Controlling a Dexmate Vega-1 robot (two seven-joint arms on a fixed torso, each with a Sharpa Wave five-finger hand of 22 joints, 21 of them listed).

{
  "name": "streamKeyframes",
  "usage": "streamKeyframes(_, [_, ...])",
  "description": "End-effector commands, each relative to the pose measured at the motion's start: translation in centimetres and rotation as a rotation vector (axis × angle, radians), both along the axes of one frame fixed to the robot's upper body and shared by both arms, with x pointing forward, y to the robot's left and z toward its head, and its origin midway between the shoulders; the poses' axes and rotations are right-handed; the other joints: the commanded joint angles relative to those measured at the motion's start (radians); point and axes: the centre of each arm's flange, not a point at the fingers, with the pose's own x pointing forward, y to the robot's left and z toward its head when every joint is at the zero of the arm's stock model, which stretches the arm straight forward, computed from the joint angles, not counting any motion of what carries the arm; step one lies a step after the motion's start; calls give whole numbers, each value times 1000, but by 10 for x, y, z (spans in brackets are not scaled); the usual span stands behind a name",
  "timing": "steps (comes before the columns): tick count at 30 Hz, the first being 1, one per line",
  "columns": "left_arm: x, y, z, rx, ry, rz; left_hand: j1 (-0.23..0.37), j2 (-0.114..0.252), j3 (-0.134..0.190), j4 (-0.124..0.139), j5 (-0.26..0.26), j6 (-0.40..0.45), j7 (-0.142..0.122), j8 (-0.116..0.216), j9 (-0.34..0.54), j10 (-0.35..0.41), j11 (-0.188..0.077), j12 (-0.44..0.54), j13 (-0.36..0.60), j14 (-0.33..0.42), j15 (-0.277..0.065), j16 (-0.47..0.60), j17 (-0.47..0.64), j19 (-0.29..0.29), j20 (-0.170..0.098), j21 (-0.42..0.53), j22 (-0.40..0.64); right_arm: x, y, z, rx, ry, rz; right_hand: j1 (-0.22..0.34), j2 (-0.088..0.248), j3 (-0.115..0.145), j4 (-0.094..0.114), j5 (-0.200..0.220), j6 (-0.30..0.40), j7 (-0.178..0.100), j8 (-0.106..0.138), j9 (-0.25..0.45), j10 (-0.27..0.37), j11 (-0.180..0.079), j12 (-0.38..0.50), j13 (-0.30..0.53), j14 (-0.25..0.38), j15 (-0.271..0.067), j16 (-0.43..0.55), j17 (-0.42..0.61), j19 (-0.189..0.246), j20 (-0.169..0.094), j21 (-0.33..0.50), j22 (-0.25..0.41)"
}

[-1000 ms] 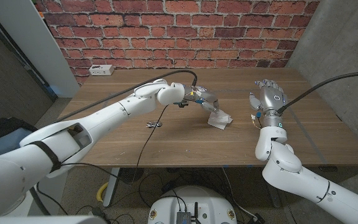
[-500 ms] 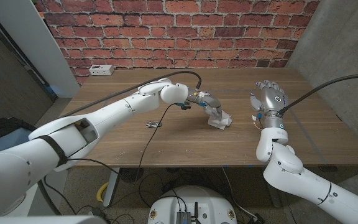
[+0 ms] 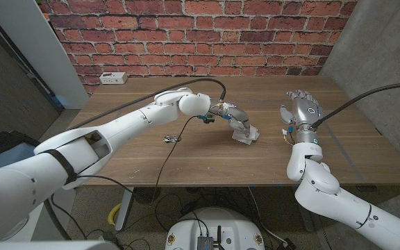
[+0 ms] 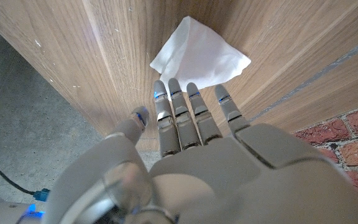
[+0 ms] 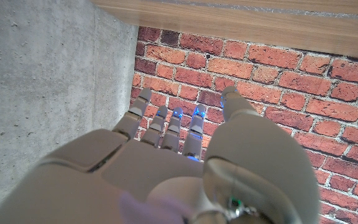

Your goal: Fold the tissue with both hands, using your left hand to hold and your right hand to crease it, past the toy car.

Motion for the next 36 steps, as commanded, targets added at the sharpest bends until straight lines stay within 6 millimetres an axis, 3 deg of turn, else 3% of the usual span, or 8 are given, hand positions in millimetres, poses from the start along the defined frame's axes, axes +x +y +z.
streamKeyframes(1, [0, 0, -3, 34, 23, 5, -20, -1, 15, 1, -4, 11, 21, 3, 0, 106, 26, 30, -1, 66, 4, 2, -3, 54, -2, 17, 2, 1, 1, 1, -7, 4, 5, -6, 2, 6, 2, -1, 6, 0, -1, 1, 10, -2, -4, 3, 12, -18, 2, 1, -5, 3, -2, 5])
streamKeyframes(10, [-2, 4, 1, -15, 93, -17, -16, 7, 64, -30, 0, 14, 38, -1, -1, 190, 29, 32, -8, 178, -4, -4, -7, 199, -14, 64, 3, 1, 3, 2, -9, 0, -1, -8, 3, 6, 1, -1, 5, -2, -3, 1, 11, -3, -5, 3, 12, -19, 3, 2, -7, 3, -4, 5])
streamKeyframes(17, [2, 5, 0, -24, 221, -38, -10, 23, 105, -33, -2, -65, -24, -20, -2, 216, -9, 19, -7, 112, -14, -41, -1, 76, 16, 14, 1, 2, 4, 2, -9, 5, 0, -8, 2, 6, 0, -1, 7, -3, -3, 1, 11, -1, -7, 3, 12, -19, 3, 2, -8, 5, -5, 6])
streamKeyframes(22, [7, 4, -2, 18, 255, 4, -15, 17, 115, -26, -7, -280, -6, -32, -5, 206, 54, -6, -6, 89, 7, -40, -1, 59, 9, 3, 1, 1, 4, 2, -8, -1, -3, -9, 3, 6, 0, -1, 7, -2, -4, 1, 11, -2, -8, 3, 12, -20, 3, 2, -8, 6, -6, 6])
streamKeyframes(24, [10, 4, -5, 45, 291, 7, -42, 9, 99, -4, -14, -362, 13, -28, -6, 162, 95, -28, -7, 102, 66, -34, 1, 68, 14, 5, 2, 1, 4, 2, -8, -1, -2, -9, 3, 6, -1, -1, 7, -1, -4, 1, 12, -2, -8, 3, 12, -21, 3, 2, -8, 6, -6, 6])
streamKeyframes(26, [11, 5, -5, 37, 303, -5, -52, 7, 99, 2, -14, -366, -11, -17, -6, 124, 117, -44, -7, 127, 88, -29, -3, 87, 24, 9, 1, 1, 4, 2, -6, 0, -2, -9, 3, 7, -1, -1, 7, -1, -4, 2, 12, -2, -8, 3, 12, -21, 3, 2, -8, 7, -6, 6])
streamKeyframes(30, [7, 8, 1, -24, 263, -46, -67, 4, 101, 5, -12, -254, -52, 17, -6, -32, 72, -67, -2, 50, 84, -49, 0, 79, 47, -3, 1, 2, 5, 2, -5, 0, -1, -10, 3, 7, -1, -1, 7, -1, -5, 2, 12, -3, -9, 3, 12, -20, 3, 2, -7, 7, -6, 6])
streamKeyframes(36, [0, 19, 10, -217, 169, -123, -44, 12, 65, -44, -10, -41, 18, 56, -3, -125, 47, -51, 5, -47, 53, -30, 20, 46, 24, -22, 5, 3, 6, 3, -10, 3, 1, -10, 3, 7, -2, -1, 9, -1, -5, 2, 14, -2, -9, 3, 12, -21, 3, 2, -7, 6, -7, 6])
